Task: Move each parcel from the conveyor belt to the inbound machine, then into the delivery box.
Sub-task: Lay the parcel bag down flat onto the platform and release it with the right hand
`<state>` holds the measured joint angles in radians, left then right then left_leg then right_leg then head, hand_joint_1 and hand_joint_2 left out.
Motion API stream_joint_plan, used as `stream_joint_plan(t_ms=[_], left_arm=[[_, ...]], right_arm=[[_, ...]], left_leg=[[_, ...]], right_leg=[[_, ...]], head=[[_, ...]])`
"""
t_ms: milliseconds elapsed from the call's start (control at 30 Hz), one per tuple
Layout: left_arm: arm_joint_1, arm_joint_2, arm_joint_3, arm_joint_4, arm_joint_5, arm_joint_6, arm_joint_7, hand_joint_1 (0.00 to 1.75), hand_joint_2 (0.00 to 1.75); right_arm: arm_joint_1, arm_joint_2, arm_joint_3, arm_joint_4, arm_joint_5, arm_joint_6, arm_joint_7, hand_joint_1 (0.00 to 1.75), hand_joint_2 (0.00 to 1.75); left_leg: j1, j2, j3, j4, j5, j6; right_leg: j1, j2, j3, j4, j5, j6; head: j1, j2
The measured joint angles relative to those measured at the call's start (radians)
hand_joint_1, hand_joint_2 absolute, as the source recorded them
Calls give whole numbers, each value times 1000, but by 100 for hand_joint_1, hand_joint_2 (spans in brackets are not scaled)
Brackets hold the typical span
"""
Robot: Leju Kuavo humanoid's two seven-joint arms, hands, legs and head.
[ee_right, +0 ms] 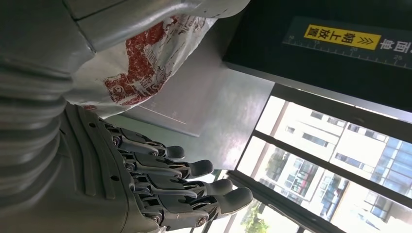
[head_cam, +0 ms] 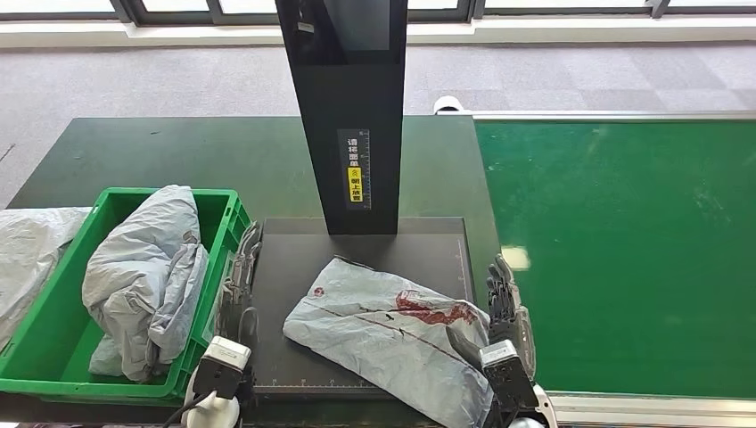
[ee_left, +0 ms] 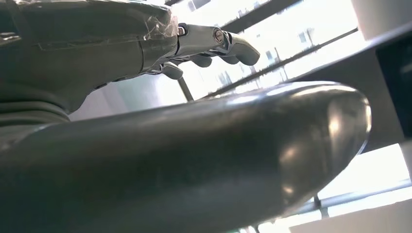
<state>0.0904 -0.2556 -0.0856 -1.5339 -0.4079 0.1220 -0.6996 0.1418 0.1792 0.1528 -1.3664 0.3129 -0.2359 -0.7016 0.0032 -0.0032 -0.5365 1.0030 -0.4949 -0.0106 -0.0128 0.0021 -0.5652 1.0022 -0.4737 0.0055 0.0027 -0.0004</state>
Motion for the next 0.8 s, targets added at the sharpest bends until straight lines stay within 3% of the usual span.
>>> stream_joint_plan(t_ms=[133,233,367,667,800], left_arm=[[-3,-7,1,9,-59,61,9,0,0],[-6,-6,-4,32,-99,51,19,0,0],[-7,-3,-20,59,-142,28,7,0,175],[-9,-2,-45,97,-186,33,11,0,175],[-23,4,-57,135,-273,36,67,0,175]], right_arm=[[13,-6,15,-30,-6,-21,0,0,175],[30,-18,44,-77,-5,-65,0,0,175],[59,-42,92,-172,-3,-115,0,0,175],[102,-83,146,-332,-1,-128,0,0,175],[93,-119,185,-381,-42,-171,0,0,175]], left_leg=[[0,0,0,0,0,0],[0,0,0,0,0,0],[0,0,0,0,0,0],[0,0,0,0,0,0],[0,0,0,0,0,0]], right_leg=[[0,0,0,0,0,0],[0,0,0,0,0,0],[0,0,0,0,0,0],[0,0,0,0,0,0],[0,0,0,0,0,0]], head=[[0,0],[0,0],[0,0],[0,0],[0,0]])
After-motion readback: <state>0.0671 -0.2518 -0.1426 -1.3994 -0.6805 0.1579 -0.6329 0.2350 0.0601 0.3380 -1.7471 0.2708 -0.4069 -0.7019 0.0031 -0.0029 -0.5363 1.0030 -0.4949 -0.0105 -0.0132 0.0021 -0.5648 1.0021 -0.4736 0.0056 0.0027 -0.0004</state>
